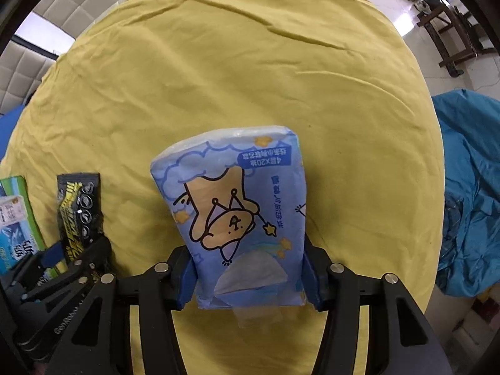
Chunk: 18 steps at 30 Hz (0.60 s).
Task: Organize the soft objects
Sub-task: 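Carry the black wipes and blue pack into the box and release both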
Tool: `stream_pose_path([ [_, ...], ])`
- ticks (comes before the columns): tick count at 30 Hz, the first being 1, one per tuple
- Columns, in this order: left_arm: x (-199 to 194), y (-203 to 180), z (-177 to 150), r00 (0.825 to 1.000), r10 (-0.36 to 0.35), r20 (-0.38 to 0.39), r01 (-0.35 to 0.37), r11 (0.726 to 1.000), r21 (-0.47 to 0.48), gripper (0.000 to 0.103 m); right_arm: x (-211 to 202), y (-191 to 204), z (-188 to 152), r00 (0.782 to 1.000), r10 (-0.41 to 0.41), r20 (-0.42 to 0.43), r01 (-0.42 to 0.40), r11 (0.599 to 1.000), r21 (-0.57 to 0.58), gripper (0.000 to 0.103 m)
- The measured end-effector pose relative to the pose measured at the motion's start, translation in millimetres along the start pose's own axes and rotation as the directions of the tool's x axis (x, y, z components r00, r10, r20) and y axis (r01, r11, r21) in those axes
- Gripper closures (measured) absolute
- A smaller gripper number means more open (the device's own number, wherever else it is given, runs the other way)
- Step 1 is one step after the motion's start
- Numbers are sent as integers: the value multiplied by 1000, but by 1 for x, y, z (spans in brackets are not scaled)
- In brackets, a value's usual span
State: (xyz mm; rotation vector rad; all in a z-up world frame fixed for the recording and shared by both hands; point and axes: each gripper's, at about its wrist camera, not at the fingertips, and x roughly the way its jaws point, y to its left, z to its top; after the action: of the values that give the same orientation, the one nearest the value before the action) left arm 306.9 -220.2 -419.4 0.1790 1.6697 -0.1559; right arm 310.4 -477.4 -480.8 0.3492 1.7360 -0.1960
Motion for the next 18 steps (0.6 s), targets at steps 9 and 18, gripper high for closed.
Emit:
stream_pose_path([
  [9, -16, 16, -6, 999, -6, 48, 7, 1000, -18, 53, 19, 42, -20, 999, -49, 18, 49, 998, -39, 59],
  [18, -54, 7, -40, 991, -17, 131, 13, 999, 29, 54, 1, 49, -47, 999, -27, 37, 29, 998, -52, 62],
])
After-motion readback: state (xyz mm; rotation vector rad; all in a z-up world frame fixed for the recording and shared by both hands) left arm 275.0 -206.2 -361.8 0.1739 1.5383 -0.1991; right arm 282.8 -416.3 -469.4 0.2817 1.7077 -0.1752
